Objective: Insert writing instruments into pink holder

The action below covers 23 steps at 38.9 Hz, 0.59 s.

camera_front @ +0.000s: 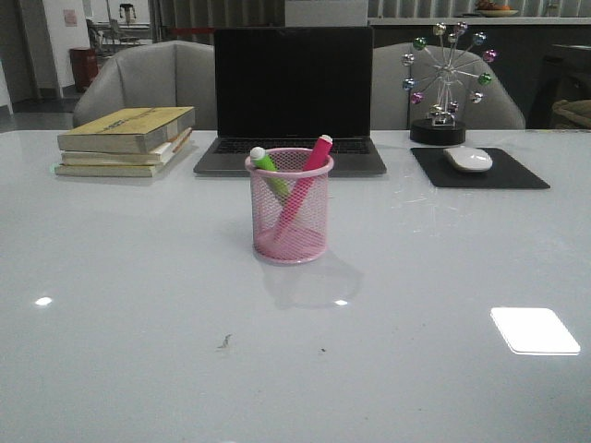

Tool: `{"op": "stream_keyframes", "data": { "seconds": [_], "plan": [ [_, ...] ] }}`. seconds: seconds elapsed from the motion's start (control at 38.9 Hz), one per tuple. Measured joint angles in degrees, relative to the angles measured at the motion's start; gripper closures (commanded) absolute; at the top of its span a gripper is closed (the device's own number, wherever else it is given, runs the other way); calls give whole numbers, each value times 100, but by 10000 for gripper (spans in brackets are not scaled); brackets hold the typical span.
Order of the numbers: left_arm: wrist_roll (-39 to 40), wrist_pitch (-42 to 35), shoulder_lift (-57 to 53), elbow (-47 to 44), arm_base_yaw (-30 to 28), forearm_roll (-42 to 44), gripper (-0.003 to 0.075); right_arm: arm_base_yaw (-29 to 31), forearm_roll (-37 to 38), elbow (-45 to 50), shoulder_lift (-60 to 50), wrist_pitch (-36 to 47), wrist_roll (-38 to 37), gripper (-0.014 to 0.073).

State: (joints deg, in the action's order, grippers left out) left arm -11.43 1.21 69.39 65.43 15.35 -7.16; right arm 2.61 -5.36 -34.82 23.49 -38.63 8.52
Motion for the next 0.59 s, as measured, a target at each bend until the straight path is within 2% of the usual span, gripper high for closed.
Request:
{"op": "stream_keyframes", "data": {
  "seconds": [0.28, 0.59],
  "plan": [
    [0, 1343, -1111, -147, -769, 185, 390, 0, 0, 0, 0, 0, 0, 217],
    [0, 1412, -2703, -1670, -1104, 268, 390, 0, 0, 0, 0, 102, 0, 217]
  ]
}}
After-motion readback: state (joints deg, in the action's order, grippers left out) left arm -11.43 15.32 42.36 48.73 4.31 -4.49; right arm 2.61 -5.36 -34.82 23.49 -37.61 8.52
